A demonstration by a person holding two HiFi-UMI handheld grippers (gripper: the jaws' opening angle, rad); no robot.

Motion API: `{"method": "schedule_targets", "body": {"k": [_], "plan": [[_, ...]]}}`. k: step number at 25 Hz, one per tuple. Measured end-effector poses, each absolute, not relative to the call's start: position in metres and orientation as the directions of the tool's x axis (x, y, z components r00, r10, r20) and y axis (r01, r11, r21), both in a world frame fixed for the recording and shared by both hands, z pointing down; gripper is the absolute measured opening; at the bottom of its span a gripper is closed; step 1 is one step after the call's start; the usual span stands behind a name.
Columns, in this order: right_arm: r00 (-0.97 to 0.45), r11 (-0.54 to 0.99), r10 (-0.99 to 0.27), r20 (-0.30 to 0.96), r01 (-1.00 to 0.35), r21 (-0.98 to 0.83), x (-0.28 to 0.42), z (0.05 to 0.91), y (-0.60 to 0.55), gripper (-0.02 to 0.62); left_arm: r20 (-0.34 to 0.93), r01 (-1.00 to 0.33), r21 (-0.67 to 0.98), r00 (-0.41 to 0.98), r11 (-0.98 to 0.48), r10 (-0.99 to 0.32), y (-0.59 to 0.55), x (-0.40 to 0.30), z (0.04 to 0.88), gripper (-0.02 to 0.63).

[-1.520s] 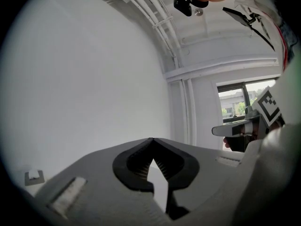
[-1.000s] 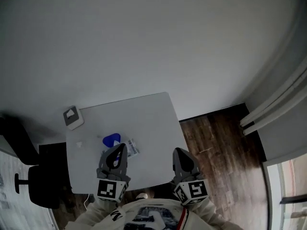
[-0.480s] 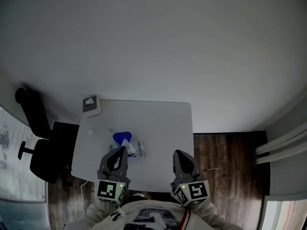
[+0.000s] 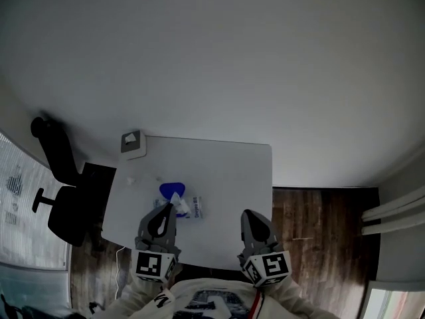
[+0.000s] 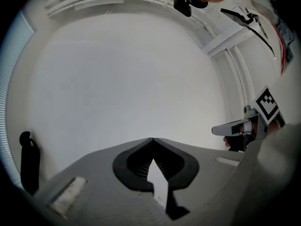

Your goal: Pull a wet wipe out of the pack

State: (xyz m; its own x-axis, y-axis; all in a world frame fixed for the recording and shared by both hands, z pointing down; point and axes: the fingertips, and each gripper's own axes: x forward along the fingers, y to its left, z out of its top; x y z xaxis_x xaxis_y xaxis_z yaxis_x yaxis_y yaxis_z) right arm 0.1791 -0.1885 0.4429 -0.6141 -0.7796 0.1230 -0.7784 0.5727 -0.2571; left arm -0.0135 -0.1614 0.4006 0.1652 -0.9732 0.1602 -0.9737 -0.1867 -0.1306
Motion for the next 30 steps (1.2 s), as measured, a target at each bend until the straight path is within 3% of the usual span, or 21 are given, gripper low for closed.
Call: {"method": "schedule_targets", "body": {"k": [7,30], "plan": [[-0.619,0.575,-0.774,0.131,-0.775,-0.263,0.159,0.446,-0.200,0.005,0.174,-0.976,-0.133,0.146,-0.170,-0.974,-0.170,-0.036,0.403,0.005],[-0.475,0.448,-0.850,0.227,-0.879,-0.163,0.012,0.459,-0.224,0.005,0.205,-0.935,-0.055,0.334,-0.352,-0.920,-0.209,-0.173,0.450,0.005]]}}
